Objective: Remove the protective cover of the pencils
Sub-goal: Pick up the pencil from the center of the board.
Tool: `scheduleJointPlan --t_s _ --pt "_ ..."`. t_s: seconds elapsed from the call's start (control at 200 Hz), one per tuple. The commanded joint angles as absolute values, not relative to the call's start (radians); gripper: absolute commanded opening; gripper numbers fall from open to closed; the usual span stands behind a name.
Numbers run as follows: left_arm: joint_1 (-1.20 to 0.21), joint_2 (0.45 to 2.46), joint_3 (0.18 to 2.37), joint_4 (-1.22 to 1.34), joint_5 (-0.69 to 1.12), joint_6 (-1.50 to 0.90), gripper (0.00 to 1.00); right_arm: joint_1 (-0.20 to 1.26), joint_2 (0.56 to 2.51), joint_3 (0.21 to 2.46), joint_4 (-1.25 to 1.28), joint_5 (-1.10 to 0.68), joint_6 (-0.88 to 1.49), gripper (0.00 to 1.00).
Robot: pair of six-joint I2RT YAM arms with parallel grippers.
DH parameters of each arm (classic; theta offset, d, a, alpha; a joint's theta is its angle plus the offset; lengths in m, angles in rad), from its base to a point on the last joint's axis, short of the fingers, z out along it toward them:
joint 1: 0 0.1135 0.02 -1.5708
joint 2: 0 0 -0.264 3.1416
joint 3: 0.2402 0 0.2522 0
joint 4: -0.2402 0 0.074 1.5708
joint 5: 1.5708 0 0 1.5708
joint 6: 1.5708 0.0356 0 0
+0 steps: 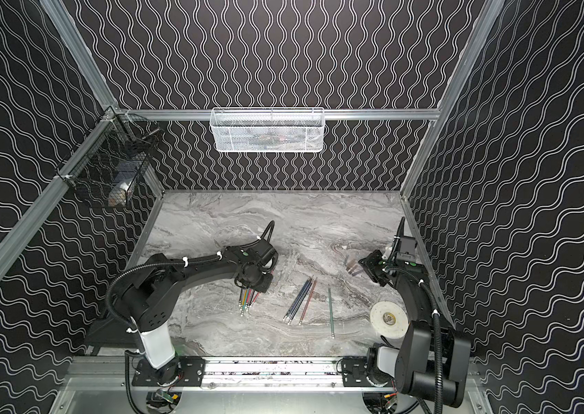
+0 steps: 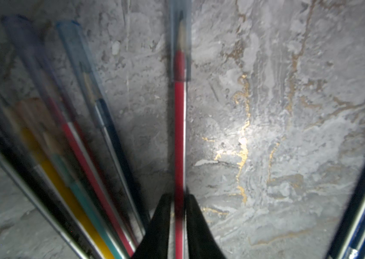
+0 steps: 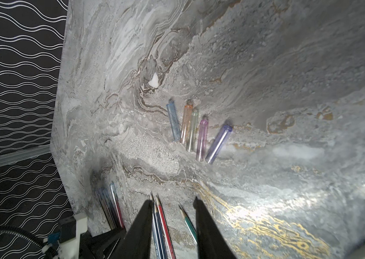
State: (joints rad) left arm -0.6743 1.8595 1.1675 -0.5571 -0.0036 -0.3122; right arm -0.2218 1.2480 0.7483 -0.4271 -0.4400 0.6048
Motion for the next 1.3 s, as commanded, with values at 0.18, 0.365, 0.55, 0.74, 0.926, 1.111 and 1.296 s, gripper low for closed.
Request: scheduleJointPlan --t_s 0.18,0.365,0.55,0.74,0.926,1.111,1.296 --pt "-0.675 1.972 1.289 -0.575 0.015 -0.312 0.09 -0.221 1.244 0.740 -0.422 -0.471 0.601 0.32" --pt "-0.681 2.028 1.377 -0.597 0.025 -0.323 0.20 -0.221 1.251 0.740 -0.420 -0.479 0.593 0.32" --pt "-0.681 1.960 1.357 -0.630 0.003 -0.305 0.31 -0.222 1.262 0.732 -0.410 -0.480 0.586 0.32" --pt "-0.686 1.887 1.282 -0.653 0.002 -0.312 0.32 -0.221 1.268 0.724 -0.392 -0.492 0.594 0.32" --pt "-0.701 1.879 1.224 -0.635 0.005 -0.331 0.32 -0.221 1.269 0.727 -0.389 -0.495 0.597 0.32" --pt "-0.710 1.908 1.215 -0.616 0.005 -0.342 0.32 -0.221 1.261 0.733 -0.397 -0.484 0.583 0.32" --pt "-0.721 1.926 1.230 -0.618 0.010 -0.343 0.19 -0.222 1.256 0.730 -0.402 -0.477 0.574 0.32"
